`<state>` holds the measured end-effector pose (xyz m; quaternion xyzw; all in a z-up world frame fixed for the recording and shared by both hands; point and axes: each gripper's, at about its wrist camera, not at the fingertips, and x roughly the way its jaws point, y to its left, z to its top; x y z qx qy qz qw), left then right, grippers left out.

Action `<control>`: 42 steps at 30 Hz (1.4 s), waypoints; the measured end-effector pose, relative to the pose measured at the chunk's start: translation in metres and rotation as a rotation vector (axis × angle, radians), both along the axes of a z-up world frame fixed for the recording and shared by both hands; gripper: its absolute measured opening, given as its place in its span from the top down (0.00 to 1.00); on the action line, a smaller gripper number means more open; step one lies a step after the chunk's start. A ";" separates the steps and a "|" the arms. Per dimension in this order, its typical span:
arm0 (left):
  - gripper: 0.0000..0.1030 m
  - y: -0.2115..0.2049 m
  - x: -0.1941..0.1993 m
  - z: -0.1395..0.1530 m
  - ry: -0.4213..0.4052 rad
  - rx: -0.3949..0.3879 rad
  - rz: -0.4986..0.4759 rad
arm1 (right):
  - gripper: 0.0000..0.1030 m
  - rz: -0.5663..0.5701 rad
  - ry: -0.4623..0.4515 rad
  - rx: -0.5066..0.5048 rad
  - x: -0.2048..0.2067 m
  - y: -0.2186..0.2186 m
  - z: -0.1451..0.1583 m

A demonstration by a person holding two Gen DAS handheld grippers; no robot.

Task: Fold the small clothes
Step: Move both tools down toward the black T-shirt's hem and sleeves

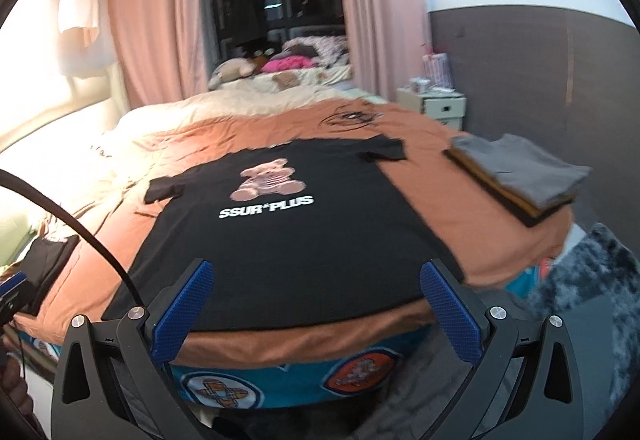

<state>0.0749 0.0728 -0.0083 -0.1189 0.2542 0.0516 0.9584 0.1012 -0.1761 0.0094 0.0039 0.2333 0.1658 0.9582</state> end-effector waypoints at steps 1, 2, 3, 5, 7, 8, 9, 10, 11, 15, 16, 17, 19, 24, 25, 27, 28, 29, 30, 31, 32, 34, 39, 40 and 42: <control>0.02 0.006 0.009 0.000 0.005 -0.010 0.010 | 0.00 0.014 0.007 0.000 0.009 0.000 0.000; 0.04 0.012 0.016 0.000 0.007 -0.015 0.019 | 0.00 0.033 0.017 0.001 0.021 0.003 0.000; 0.05 0.018 0.026 0.000 0.012 -0.020 0.031 | 0.00 0.059 0.042 0.009 0.037 0.007 0.000; 0.08 0.028 0.044 0.000 0.025 -0.029 0.049 | 0.00 0.114 0.107 0.045 0.070 0.012 0.000; 0.14 0.040 0.063 0.000 0.042 -0.045 0.064 | 0.00 0.139 0.122 0.056 0.090 0.017 0.001; 0.16 0.045 0.070 0.000 0.047 -0.051 0.069 | 0.00 0.156 0.130 0.063 0.108 0.023 0.002; 0.16 0.051 0.079 0.000 0.051 -0.056 0.076 | 0.00 0.168 0.138 0.068 0.119 0.025 0.003; 0.17 0.056 0.088 0.000 0.057 -0.060 0.088 | 0.00 0.178 0.144 0.072 0.130 0.027 0.004; 0.18 0.061 0.097 0.000 0.064 -0.065 0.097 | 0.00 0.191 0.149 0.073 0.147 0.032 0.005; 0.24 0.082 0.132 -0.002 0.097 -0.098 0.125 | 0.00 0.229 0.186 0.081 0.190 0.038 0.006; 0.25 0.087 0.140 -0.002 0.105 -0.107 0.133 | 0.00 0.238 0.194 0.080 0.199 0.041 0.005; 0.26 0.092 0.149 -0.003 0.111 -0.121 0.138 | 0.00 0.253 0.202 0.073 0.215 0.049 0.004; 0.26 0.105 0.166 -0.004 0.122 -0.137 0.152 | 0.02 0.267 0.204 0.065 0.227 0.057 0.005; 0.27 0.142 0.210 -0.008 0.160 -0.149 0.205 | 0.08 0.315 0.233 0.064 0.275 0.082 0.006; 0.27 0.149 0.217 -0.009 0.165 -0.153 0.212 | 0.08 0.311 0.239 0.056 0.286 0.086 0.005; 0.27 0.164 0.232 -0.010 0.174 -0.165 0.230 | 0.08 0.305 0.250 0.058 0.305 0.093 0.006; 0.27 0.172 0.239 -0.012 0.178 -0.171 0.238 | 0.08 0.311 0.256 0.065 0.309 0.099 0.007; 0.27 0.180 0.246 -0.013 0.182 -0.177 0.245 | 0.08 0.321 0.275 0.075 0.323 0.103 0.006; 0.27 0.189 0.254 -0.016 0.189 -0.182 0.255 | 0.08 0.324 0.280 0.077 0.329 0.111 0.008; 0.27 0.196 0.261 -0.018 0.194 -0.187 0.261 | 0.08 0.330 0.287 0.077 0.339 0.116 0.007; 0.27 0.204 0.268 -0.020 0.199 -0.195 0.266 | 0.10 0.333 0.289 0.075 0.346 0.122 0.008; 0.27 0.221 0.284 -0.027 0.209 -0.205 0.279 | 0.15 0.347 0.295 0.066 0.363 0.138 0.009; 0.30 0.252 0.320 -0.051 0.260 -0.230 0.284 | 0.25 0.356 0.323 0.044 0.398 0.174 0.003; 0.31 0.258 0.327 -0.057 0.269 -0.231 0.286 | 0.26 0.356 0.331 0.038 0.406 0.183 0.002; 0.31 0.270 0.339 -0.066 0.280 -0.239 0.289 | 0.28 0.358 0.346 0.030 0.422 0.201 -0.002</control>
